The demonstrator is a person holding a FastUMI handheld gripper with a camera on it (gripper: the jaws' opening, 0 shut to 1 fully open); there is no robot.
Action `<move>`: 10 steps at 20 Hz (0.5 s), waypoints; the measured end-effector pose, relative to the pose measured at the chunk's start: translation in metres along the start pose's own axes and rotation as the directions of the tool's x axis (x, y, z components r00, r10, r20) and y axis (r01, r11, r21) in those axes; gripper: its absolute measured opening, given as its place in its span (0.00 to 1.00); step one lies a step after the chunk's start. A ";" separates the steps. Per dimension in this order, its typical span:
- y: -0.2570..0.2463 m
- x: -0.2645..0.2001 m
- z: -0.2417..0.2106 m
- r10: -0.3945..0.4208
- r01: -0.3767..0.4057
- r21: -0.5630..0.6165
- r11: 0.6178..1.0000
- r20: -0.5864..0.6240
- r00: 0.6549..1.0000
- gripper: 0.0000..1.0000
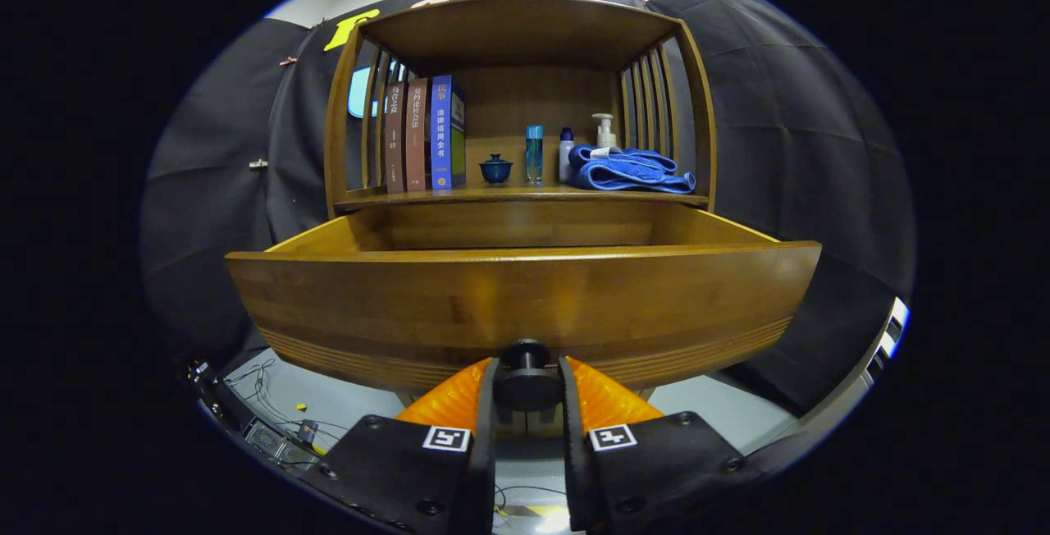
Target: Pull open the drawer, take out the items inside it, and place them on the countertop above the cabinet.
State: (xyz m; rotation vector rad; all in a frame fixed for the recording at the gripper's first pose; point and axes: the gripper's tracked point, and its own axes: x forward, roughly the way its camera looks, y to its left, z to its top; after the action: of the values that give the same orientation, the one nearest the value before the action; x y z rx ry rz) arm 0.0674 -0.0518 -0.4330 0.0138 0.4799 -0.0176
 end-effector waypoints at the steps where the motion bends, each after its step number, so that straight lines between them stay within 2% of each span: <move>1: 0.000 -0.001 0.000 0.006 -0.006 0.016 1.000 -0.003 1.000 0.42; 4: -0.008 -0.017 0.041 -0.007 0.003 0.040 0.999 0.088 0.996 0.71; 7: -0.007 -0.028 0.070 0.028 -0.031 0.033 0.999 0.080 0.996 1.00; 10: -0.006 -0.022 0.095 0.087 -0.086 0.049 0.995 -0.027 0.996 1.00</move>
State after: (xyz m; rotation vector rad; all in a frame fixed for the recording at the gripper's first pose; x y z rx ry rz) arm 0.0910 -0.0596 -0.3386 0.0815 0.5075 0.0563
